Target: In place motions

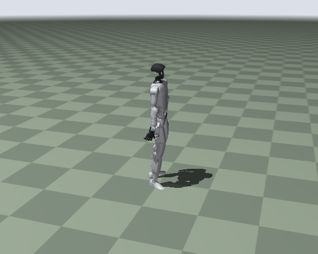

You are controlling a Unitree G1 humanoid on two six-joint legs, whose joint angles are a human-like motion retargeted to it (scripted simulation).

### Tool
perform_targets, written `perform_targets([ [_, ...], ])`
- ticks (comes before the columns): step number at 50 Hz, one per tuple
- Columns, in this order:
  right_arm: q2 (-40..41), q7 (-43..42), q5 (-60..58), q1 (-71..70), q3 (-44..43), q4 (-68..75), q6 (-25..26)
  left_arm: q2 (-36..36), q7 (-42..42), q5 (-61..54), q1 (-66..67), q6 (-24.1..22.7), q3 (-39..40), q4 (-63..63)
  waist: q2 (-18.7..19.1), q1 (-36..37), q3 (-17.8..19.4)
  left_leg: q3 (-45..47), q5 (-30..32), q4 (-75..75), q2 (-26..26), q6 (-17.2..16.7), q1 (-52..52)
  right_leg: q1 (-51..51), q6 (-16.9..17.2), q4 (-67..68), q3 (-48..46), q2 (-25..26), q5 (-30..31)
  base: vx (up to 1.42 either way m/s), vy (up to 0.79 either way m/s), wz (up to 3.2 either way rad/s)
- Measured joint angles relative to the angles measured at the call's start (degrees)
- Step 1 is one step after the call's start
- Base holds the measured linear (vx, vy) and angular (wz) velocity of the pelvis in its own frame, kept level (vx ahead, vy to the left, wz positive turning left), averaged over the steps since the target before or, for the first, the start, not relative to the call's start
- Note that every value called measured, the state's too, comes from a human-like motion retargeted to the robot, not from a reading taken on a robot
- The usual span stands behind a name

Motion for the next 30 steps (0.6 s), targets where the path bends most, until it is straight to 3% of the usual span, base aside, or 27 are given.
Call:
perform_targets([
  [30,0.07,2.34,2.0,-0.78,-0.33,-2.25,-1.41,-2.72,0.83,0.27,-1.1,-2.03,-2.2,-4.11,-1.96,1.05,0.55,-1.62,1.5,-1.11,-1.59,0.19,0.8,2.1,-0.02,-0.8,-2.79,-0.7,0.0,0.0,0.0,0.0],
])
